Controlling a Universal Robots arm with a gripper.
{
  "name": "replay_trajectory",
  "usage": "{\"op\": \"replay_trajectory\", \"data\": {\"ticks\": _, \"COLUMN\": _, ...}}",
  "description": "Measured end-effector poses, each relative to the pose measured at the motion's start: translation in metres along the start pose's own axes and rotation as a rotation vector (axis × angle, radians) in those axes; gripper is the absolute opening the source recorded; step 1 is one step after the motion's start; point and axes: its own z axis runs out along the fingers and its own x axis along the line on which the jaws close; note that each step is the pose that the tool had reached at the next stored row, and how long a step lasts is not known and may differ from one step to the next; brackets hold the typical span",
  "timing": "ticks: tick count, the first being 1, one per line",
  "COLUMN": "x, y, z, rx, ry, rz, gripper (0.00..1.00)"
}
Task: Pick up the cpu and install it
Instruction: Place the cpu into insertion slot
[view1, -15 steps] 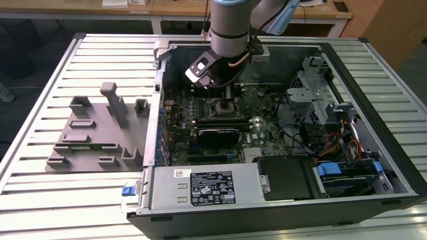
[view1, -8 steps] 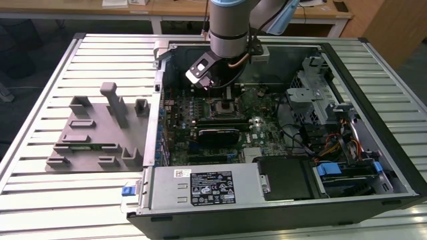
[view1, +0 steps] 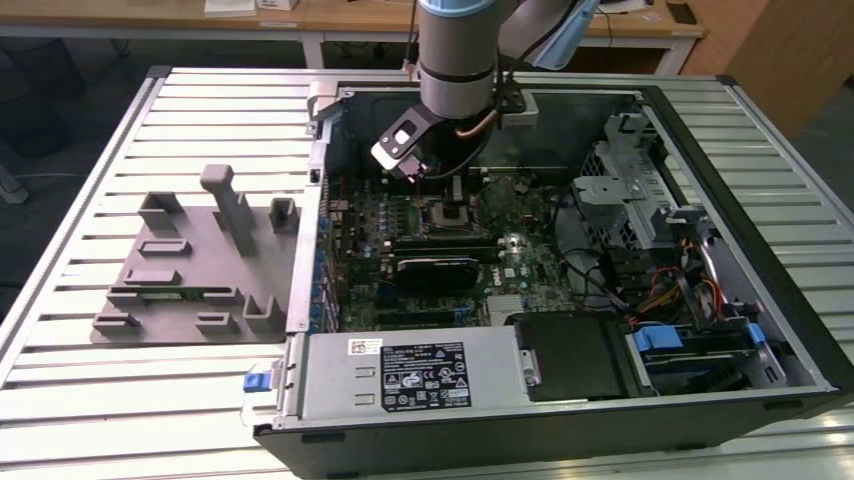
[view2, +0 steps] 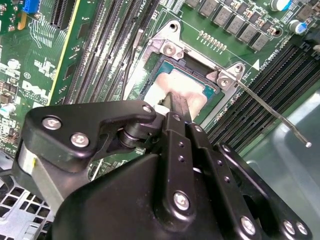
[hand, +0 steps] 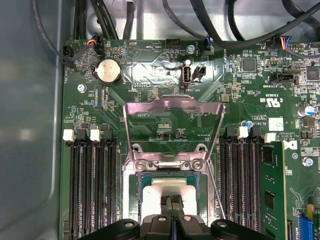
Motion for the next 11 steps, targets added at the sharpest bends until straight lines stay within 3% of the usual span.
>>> {"op": "replay_trajectory", "data": {"ticks": 7, "x": 0.0002, "y": 0.0001, "z": -0.0001, "rx": -0.0008, "ry": 0.0011, "rz": 0.000, "gripper": 0.11}}
{"op": "replay_trajectory", "data": {"ticks": 11, "x": 0.0001, "y": 0.0005, "z": -0.0057, "rx": -0.0008, "ry": 0.0009, "rz": 0.000, "gripper": 0.11}}
